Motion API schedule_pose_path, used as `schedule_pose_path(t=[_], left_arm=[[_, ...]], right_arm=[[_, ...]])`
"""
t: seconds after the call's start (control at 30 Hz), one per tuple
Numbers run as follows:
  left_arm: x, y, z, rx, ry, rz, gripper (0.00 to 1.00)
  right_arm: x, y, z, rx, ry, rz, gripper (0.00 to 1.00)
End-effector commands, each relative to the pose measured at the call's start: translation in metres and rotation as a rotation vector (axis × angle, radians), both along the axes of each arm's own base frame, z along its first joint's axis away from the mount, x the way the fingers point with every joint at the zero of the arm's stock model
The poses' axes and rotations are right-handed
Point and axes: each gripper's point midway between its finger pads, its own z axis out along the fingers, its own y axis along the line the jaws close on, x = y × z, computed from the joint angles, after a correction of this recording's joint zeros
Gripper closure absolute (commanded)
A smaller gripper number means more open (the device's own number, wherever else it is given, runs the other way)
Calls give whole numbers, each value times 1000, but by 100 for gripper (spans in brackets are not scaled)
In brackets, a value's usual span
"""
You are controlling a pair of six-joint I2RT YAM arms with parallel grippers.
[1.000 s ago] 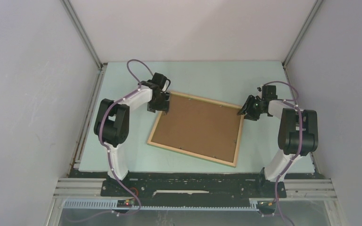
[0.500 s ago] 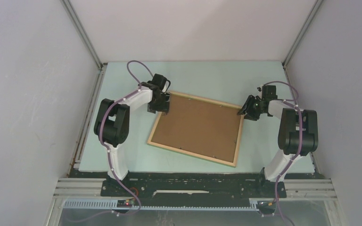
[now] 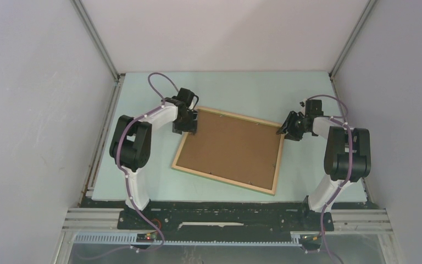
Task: Put the photo into the frame
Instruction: Install the photo frame at the center of the board.
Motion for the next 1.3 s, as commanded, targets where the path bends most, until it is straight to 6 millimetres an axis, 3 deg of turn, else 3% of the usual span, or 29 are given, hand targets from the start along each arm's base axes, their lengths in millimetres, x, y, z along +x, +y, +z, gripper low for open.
schedule_pose_path(t=[0.0, 0.2, 0.43, 0.57, 0.87, 1.0, 1.17, 1.27], left_arm=[[-6, 3, -1, 3, -3, 14, 33], [-4, 8, -3, 29, -13, 36, 35], [0, 10, -9, 33, -8, 63, 43], [4, 13, -14, 26, -14, 125, 58], [14, 19, -17, 39, -64, 260, 69], [17, 24, -17, 60, -67, 316, 82], [11, 32, -25, 97, -42, 393, 99], [4, 36, -29, 119, -20, 448, 100]], right_arm=[[-14, 4, -16, 9, 71, 18, 46], [-13, 5, -16, 8, 70, 18, 46], [-13, 4, -15, 6, 69, 18, 46], [-13, 4, -16, 5, 71, 18, 46], [-13, 5, -16, 2, 73, 22, 45], [-13, 5, -16, 1, 73, 23, 45], [-13, 5, -17, 1, 76, 23, 45], [-13, 6, -16, 1, 75, 24, 45]])
